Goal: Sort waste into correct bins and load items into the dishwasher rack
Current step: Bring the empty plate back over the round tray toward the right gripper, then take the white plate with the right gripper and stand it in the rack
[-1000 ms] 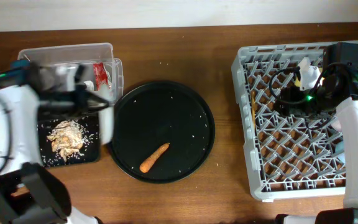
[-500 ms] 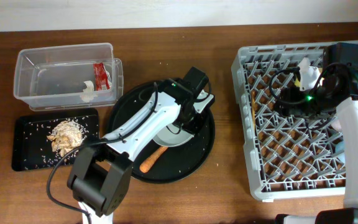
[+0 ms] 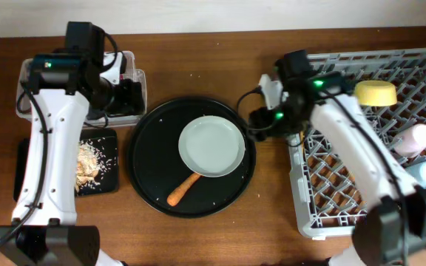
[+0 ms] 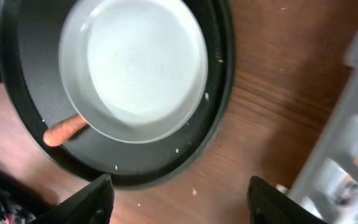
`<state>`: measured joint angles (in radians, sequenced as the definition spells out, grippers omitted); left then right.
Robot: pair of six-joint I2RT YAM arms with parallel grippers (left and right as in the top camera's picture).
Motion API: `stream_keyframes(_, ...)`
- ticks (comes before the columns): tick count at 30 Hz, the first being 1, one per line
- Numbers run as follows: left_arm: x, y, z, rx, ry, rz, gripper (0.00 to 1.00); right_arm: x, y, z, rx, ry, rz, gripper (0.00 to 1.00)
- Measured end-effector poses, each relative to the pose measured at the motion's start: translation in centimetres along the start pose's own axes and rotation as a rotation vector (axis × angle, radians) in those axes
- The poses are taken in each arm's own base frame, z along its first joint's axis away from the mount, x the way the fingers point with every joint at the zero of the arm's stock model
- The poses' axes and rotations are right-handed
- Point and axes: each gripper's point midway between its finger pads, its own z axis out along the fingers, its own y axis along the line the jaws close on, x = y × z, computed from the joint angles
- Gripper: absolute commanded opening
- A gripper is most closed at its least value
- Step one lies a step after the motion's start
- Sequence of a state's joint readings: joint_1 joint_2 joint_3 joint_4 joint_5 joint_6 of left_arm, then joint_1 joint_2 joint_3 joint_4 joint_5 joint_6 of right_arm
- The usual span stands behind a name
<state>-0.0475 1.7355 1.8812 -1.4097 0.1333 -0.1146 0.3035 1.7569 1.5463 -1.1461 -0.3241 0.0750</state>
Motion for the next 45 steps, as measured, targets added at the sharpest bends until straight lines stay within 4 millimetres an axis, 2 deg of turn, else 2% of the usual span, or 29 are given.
stream_keyframes(3, 0.0, 0.4, 0.0, -0.003, -0.001, -0.009, 0.76, 1.3, 0.2, 6.3, 0.011, 0.168, 0.073, 0.58)
stream_keyframes(6, 0.0, 0.4, 0.0, -0.003, -0.001, -0.009, 0.76, 2.5, -0.4, 10.6, 0.020, 0.276, 0.133, 0.46)
stream_keyframes(7, 0.0, 0.3, 0.0, -0.003, -0.001, -0.009, 0.77, 2.5, -0.5, 11.2, 0.022, 0.283, 0.146, 0.45)
stream_keyframes(9, 0.0, 0.4, 0.0, -0.003, 0.000, -0.009, 0.77, 2.4, -0.8, 12.9, 0.024, 0.293, 0.173, 0.34)
stream_keyframes(10, 0.0, 0.3, 0.0, -0.002, 0.000, -0.009, 0.77, 2.4, -1.0, 13.5, 0.026, 0.295, 0.185, 0.26)
stream_keyframes(12, 0.0, 0.3, 0.0, -0.002, 0.000, -0.009, 0.77, 1.8, -1.0, 13.8, 0.021, 0.272, 0.194, 0.04)
stream_keyframes(15, 0.2, 0.4, 0.0, -0.003, 0.008, -0.010, 0.77, 0.9, -1.0, 14.0, 0.016, 0.238, 0.203, 0.04)
stream_keyframes(17, 0.3, 0.4, 0.0, -0.004, 0.014, -0.011, 0.77, 1.2, -1.7, 13.6, 0.031, 0.252, 0.222, 0.04)
stream_keyframes(19, 0.4, 0.4, 0.0, -0.004, 0.016, -0.011, 0.77, 0.6, -3.7, 11.2, 0.082, 0.227, 0.243, 0.04)
stream_keyframes(20, 0.3, 0.4, 0.0, -0.005, 0.015, -0.011, 0.77, -1.0, -5.0, 8.0, 0.108, 0.147, 0.238, 0.04)
stream_keyframes(21, 0.3, 0.4, 0.0, -0.004, 0.014, -0.011, 0.77, -2.9, -6.1, 4.3, 0.135, 0.039, 0.215, 0.04)
stream_keyframes(22, 0.3, 0.4, 0.0, -0.004, 0.012, -0.011, 0.77, -5.0, -7.3, -1.0, 0.179, -0.108, 0.180, 0.04)
stream_keyframes(23, 0.3, 0.4, 0.0, -0.004, 0.014, -0.011, 0.77, -6.2, -8.7, -6.3, 0.258, -0.249, 0.152, 0.04)
stream_keyframes(24, 0.3, 0.4, 0.0, -0.004, 0.013, -0.011, 0.77, -6.5, -9.5, -10.7, 0.324, -0.355, 0.140, 0.04)
stream_keyframes(25, 0.3, 0.4, 0.0, -0.004, 0.013, -0.011, 0.77, -6.4, -10.4, -13.7, 0.383, -0.423, 0.132, 0.04)
stream_keyframes(26, 0.3, 0.4, 0.0, -0.005, 0.013, -0.011, 0.77, -6.0, -12.3, -17.0, 0.496, -0.492, 0.132, 0.04)
stream_keyframes(27, 0.3, 0.4, 0.0, -0.004, 0.014, -0.011, 0.77, -5.3, -14.1, -18.8, 0.586, -0.508, 0.154, 0.04)
stream_keyframes(28, 0.3, 0.4, 0.0, -0.004, 0.013, -0.011, 0.77, -3.8, -17.5, -21.1, 0.746, -0.502, 0.220, 0.04)
stream_keyframes(30, 0.3, 0.4, 0.0, -0.004, 0.013, -0.011, 0.77, -1.5, -21.8, -23.6, 0.957, -0.468, 0.346, 0.04)
stream_keyframes(31, 0.3, 0.4, 0.0, -0.004, 0.013, -0.011, 0.77, -0.6, -23.2, -24.3, 1.034, -0.454, 0.401, 0.04)
stream_keyframes(33, 0.3, 0.4, 0.0, -0.004, 0.014, -0.011, 0.77, 0.1, -25.1, -24.2, 1.124, -0.407, 0.455, 0.04)
stream_keyframes(38, 0.3, 0.4, 0.0, -0.004, 0.013, -0.011, 0.77, 0.7, -28.2, -17.9, 1.160, -0.231, 0.492, 0.04)
stream_keyframes(40, 0.2, 0.4, 0.0, -0.004, 0.007, -0.010, 0.77, 0.7, -27.9, -16.8, 1.155, -0.217, 0.492, 0.04)
stream_keyframes(45, 0.0, 0.4, 0.0, -0.003, 0.001, -0.009, 0.79, -1.2, -24.7, -15.2, 1.132, -0.242, 0.416, 0.04)
